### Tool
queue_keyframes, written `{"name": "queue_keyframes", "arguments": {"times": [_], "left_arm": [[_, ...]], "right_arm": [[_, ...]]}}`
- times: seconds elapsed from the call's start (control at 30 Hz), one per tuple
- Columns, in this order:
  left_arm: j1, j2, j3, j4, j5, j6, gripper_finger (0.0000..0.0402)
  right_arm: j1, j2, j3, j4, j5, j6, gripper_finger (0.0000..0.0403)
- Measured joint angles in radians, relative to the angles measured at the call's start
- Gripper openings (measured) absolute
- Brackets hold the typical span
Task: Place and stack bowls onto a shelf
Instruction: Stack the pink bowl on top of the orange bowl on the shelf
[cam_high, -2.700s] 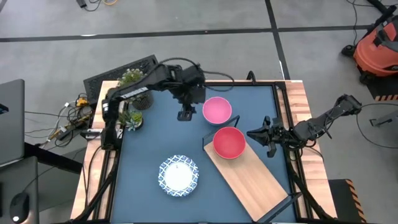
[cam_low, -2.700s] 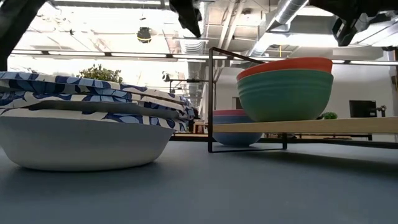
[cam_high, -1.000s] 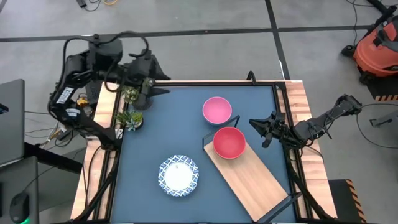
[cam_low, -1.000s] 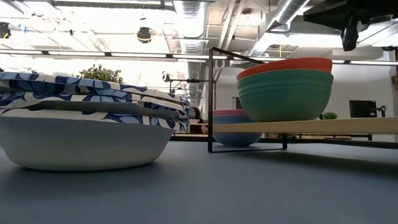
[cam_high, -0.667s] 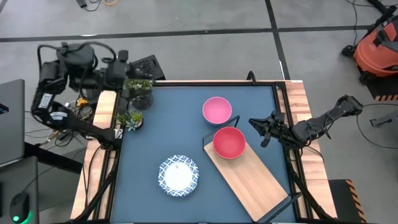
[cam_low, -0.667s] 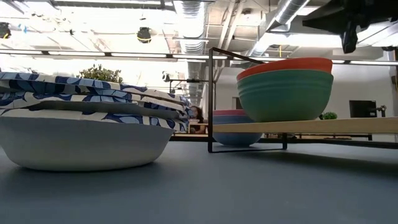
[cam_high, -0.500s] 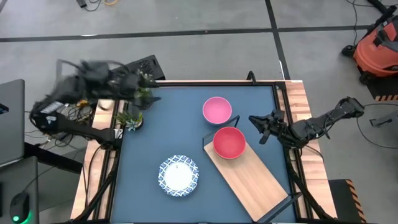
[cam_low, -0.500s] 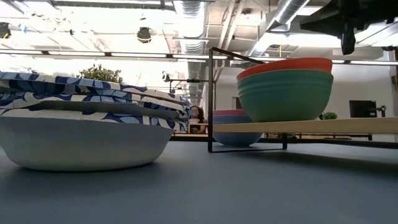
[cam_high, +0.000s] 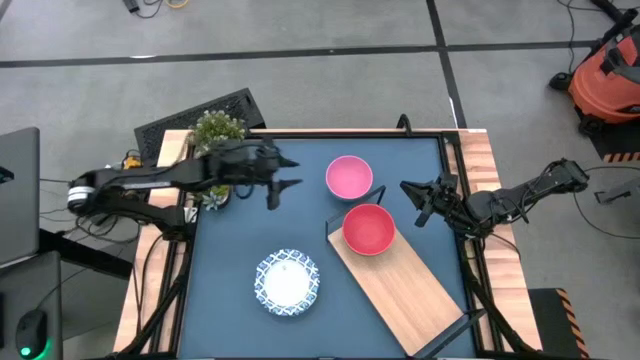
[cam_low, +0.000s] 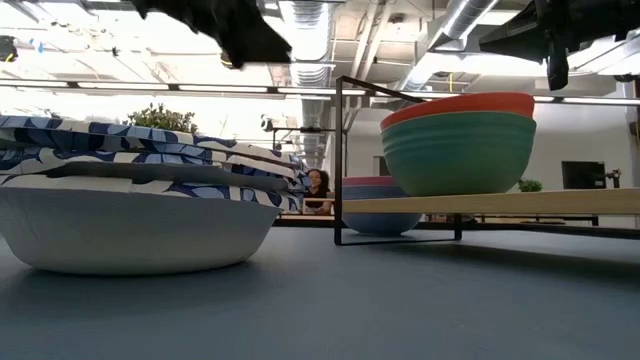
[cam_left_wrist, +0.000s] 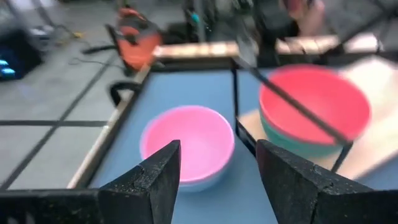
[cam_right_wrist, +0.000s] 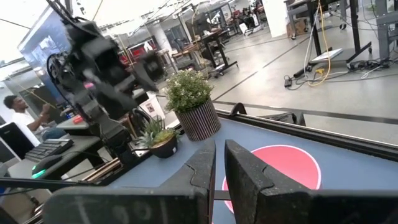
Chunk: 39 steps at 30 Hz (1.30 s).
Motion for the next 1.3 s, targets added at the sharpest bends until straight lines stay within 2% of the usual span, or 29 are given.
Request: {"name": "queue_keyframes", "arguments": {"times": [0.2, 0.37, 0.5, 0.63, 0.87, 1.17, 1.3], "left_arm": [[0.003, 0.19, 0.074, -0.016, 0.099, 0.178, 0.0194], [0.008, 0.345, 0.224, -0.146, 0.17, 0.318, 0.0194], [0.03, 0.465, 0.34, -0.228, 0.24, 0.372, 0.0194], [0.053, 0.55, 0.402, -0.257, 0.295, 0.404, 0.0194], [0.087, 0.594, 0.413, -0.252, 0.298, 0.475, 0.0194], [0.12, 0.642, 0.415, -0.23, 0.376, 0.501, 0.0194], [0.122, 0.679, 0.418, -0.22, 0.361, 0.506, 0.0194]], "right_arm": [[0.001, 0.0, 0.0, 0.0, 0.0, 0.033, 0.0063], [0.003, 0.0, 0.0, -0.002, -0.001, 0.035, 0.0063], [0.003, 0.0, 0.0, -0.013, -0.001, 0.04, 0.0063], [0.003, 0.0, 0.0, -0.031, -0.001, 0.063, 0.0063], [0.003, 0.0, 0.0, -0.047, -0.002, 0.103, 0.0063], [0.0, 0.0, 0.0, -0.059, -0.001, 0.103, 0.0063], [-0.008, 0.0, 0.0, -0.061, 0.0, 0.104, 0.0063]]}}
